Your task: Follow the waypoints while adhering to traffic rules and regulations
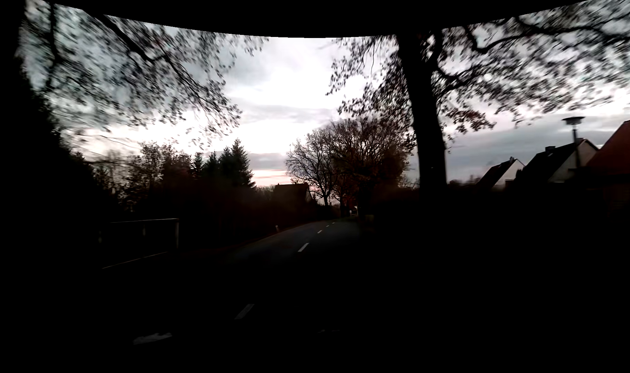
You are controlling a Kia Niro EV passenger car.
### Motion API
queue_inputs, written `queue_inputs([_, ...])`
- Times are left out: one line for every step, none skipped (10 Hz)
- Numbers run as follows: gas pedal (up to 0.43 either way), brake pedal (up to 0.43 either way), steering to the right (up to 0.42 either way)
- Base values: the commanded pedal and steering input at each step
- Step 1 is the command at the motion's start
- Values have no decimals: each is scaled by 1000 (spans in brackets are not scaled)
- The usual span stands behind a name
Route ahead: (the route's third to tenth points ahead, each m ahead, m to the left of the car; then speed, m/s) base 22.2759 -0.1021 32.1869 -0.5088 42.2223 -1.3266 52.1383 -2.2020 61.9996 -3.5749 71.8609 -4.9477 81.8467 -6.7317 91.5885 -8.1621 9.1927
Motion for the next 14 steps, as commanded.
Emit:
queue_inputs([67, 0, -3])
queue_inputs([67, 0, -3])
queue_inputs([67, 0, -1])
queue_inputs([67, 0, 0])
queue_inputs([67, 0, 0])
queue_inputs([67, 0, 0])
queue_inputs([67, 0, 1])
queue_inputs([67, 0, 1])
queue_inputs([67, 0, 1])
queue_inputs([67, 0, 3])
queue_inputs([67, 0, 6])
queue_inputs([67, 0, 6])
queue_inputs([67, 0, 7])
queue_inputs([67, 0, 8])
